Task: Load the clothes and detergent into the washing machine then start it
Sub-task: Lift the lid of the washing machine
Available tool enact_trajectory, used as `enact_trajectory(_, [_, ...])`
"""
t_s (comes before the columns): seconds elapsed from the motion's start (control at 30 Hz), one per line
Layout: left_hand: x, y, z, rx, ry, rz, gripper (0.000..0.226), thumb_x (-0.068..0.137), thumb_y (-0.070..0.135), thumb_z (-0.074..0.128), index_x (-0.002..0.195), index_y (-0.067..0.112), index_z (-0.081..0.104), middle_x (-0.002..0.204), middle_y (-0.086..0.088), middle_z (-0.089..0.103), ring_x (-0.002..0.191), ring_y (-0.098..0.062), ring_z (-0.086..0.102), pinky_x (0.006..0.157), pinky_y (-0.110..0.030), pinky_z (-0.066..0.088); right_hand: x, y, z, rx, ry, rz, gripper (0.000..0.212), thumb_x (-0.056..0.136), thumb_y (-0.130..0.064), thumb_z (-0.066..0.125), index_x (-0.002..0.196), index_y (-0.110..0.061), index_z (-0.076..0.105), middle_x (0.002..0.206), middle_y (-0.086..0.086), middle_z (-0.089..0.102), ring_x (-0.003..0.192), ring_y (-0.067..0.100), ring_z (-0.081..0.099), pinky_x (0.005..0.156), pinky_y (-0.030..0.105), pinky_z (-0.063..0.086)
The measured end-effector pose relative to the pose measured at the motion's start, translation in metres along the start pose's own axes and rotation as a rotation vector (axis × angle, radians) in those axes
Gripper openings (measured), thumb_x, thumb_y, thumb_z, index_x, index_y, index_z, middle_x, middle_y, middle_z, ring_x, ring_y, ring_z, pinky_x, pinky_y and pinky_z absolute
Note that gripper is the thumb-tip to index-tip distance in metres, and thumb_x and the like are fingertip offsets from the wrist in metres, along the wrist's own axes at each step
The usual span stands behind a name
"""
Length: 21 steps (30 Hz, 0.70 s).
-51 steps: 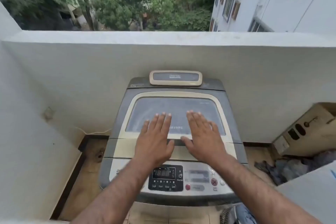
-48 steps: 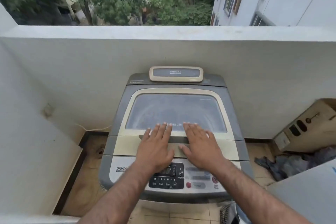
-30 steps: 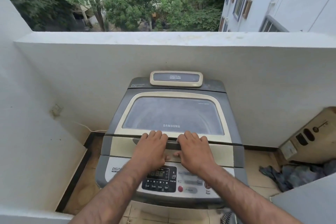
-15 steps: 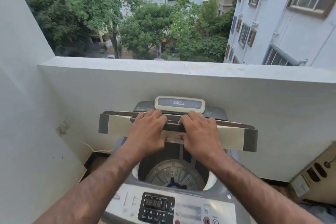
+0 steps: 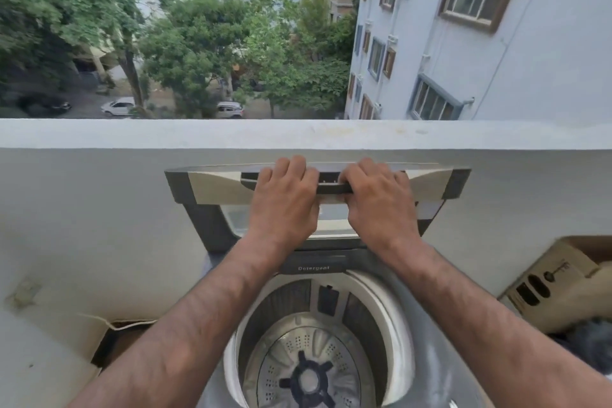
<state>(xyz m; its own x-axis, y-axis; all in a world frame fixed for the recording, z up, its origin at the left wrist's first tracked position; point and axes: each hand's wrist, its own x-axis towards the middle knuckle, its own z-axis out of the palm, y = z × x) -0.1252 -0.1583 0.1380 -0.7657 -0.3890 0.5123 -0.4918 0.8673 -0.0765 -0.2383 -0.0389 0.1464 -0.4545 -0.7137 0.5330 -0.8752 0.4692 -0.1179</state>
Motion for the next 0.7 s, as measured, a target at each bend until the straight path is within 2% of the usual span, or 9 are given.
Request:
enact_trajectory(0.1, [0.008,-0.007,0.012,-0.004,0.008,0.011,0.025,0.072,0.016,0.075,0.093,0.01,0.062,0.097,-0.011,0.059,0.089,-0.035,0.056,0.073,-0.045,0.045,0.011,0.002,0.012,0.008,0.022,0.012,0.018,0.089,-0.014,0.073,0.101,-0.023,0.063,0.097,-0.004,0.062,0.093,0.023,0.058,0.087,0.039,0.04])
enact_trajectory(0.2, [0.018,-0.013,0.019,-0.018,0.007,0.01,0.026,0.074,0.017,0.069,0.097,0.01,0.06,0.102,-0.011,0.058,0.093,-0.034,0.054,0.074,-0.044,0.043,0.021,0.006,0.021,0.013,0.036,0.013,0.015,0.092,-0.015,0.07,0.104,-0.023,0.064,0.099,-0.004,0.064,0.097,0.023,0.058,0.092,0.037,0.039])
enact_trajectory(0.3, [0.029,-0.018,0.021,-0.011,-0.009,0.02,0.031,0.074,0.02,0.066,0.103,0.011,0.058,0.108,-0.011,0.055,0.097,-0.034,0.051,0.076,-0.044,0.041,0.028,0.01,0.029,0.01,0.044,0.009,0.026,0.088,-0.006,0.068,0.11,-0.02,0.066,0.104,-0.001,0.066,0.101,0.024,0.059,0.099,0.037,0.041])
enact_trajectory(0.4, [0.034,-0.022,0.025,0.004,-0.023,0.036,0.037,0.072,0.02,0.066,0.106,0.011,0.057,0.108,-0.011,0.054,0.096,-0.033,0.05,0.074,-0.044,0.039,0.029,0.012,0.035,-0.006,0.044,-0.008,0.04,0.082,0.002,0.065,0.119,-0.014,0.067,0.111,0.005,0.067,0.108,0.029,0.059,0.108,0.043,0.041])
enact_trajectory(0.53, [0.031,-0.023,0.029,0.019,-0.017,0.059,0.041,0.069,0.023,0.071,0.106,0.01,0.057,0.106,-0.011,0.053,0.093,-0.033,0.05,0.074,-0.042,0.036,0.026,0.01,0.034,-0.028,0.02,-0.022,0.047,0.079,0.0,0.061,0.126,-0.01,0.064,0.118,0.009,0.063,0.114,0.031,0.055,0.113,0.05,0.039])
enact_trajectory(0.7, [0.026,-0.025,0.026,-0.017,-0.022,0.07,0.043,0.071,0.024,0.073,0.11,0.01,0.06,0.107,-0.012,0.055,0.093,-0.033,0.051,0.077,-0.044,0.041,0.021,0.009,0.029,-0.041,-0.011,-0.023,0.049,0.079,-0.007,0.061,0.127,-0.01,0.061,0.121,0.009,0.06,0.118,0.031,0.054,0.115,0.05,0.037])
